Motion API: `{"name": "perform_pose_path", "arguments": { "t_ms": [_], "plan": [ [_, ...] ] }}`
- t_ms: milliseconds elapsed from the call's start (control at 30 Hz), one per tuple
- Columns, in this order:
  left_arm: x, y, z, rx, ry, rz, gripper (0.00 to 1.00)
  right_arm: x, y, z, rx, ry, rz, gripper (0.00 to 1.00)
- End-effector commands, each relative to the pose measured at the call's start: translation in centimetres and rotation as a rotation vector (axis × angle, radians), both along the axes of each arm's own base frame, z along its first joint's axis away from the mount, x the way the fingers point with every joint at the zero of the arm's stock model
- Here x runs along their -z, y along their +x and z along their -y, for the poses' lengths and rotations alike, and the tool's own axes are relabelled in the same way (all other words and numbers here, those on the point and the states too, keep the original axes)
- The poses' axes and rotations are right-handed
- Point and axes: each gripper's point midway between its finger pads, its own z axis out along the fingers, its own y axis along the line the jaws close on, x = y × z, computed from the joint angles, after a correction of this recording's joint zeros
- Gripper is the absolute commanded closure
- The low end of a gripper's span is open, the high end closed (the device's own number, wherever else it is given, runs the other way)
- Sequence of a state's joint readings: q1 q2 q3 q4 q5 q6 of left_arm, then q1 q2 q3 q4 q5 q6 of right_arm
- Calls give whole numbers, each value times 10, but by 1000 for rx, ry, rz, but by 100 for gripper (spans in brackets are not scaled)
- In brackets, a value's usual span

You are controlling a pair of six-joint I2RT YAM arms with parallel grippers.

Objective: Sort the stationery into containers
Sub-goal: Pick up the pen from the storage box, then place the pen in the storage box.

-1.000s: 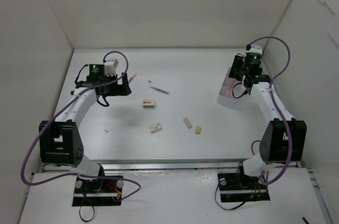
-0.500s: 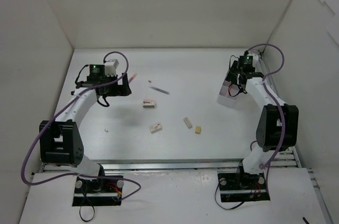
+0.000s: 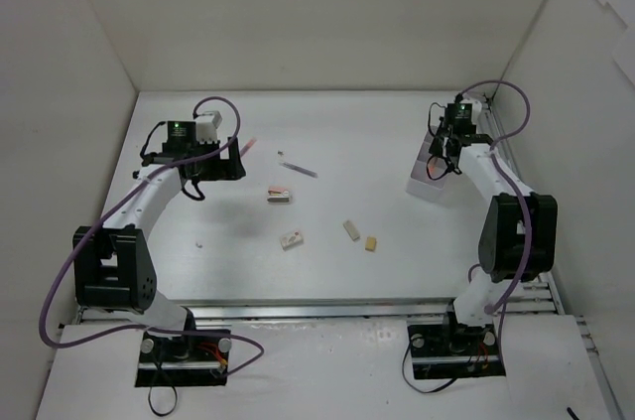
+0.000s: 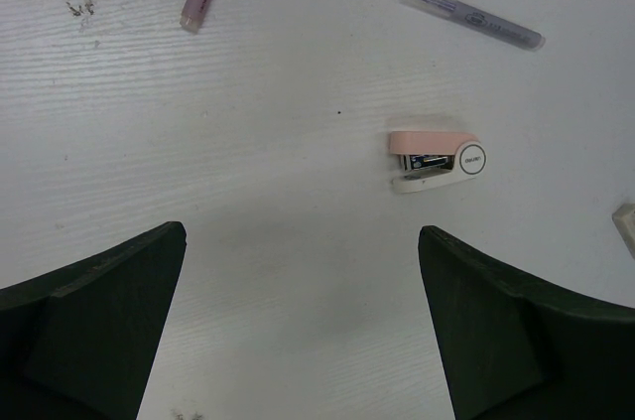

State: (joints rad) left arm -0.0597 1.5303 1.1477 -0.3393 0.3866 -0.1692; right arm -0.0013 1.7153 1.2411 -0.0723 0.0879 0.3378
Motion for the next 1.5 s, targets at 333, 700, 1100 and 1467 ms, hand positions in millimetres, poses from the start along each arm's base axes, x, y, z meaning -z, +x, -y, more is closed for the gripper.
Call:
{"name": "perform_pose_path", "arguments": {
  "t_ms": [333, 700, 1100, 1467],
  "plan": [
    [-31, 20, 6, 6, -45, 95, 0, -165, 28, -14, -195, -361, 734, 100],
    [-32, 22, 4, -10, -34, 81, 0, -169, 69, -2, -127, -483, 869, 100],
    [-33, 19, -4, -37, 0, 78, 0, -152, 77, 17, -64, -500, 897, 100],
    [-35, 16, -5, -45, -3, 86, 0, -122, 66, 24, -64, -478, 845, 78]
  ]
}}
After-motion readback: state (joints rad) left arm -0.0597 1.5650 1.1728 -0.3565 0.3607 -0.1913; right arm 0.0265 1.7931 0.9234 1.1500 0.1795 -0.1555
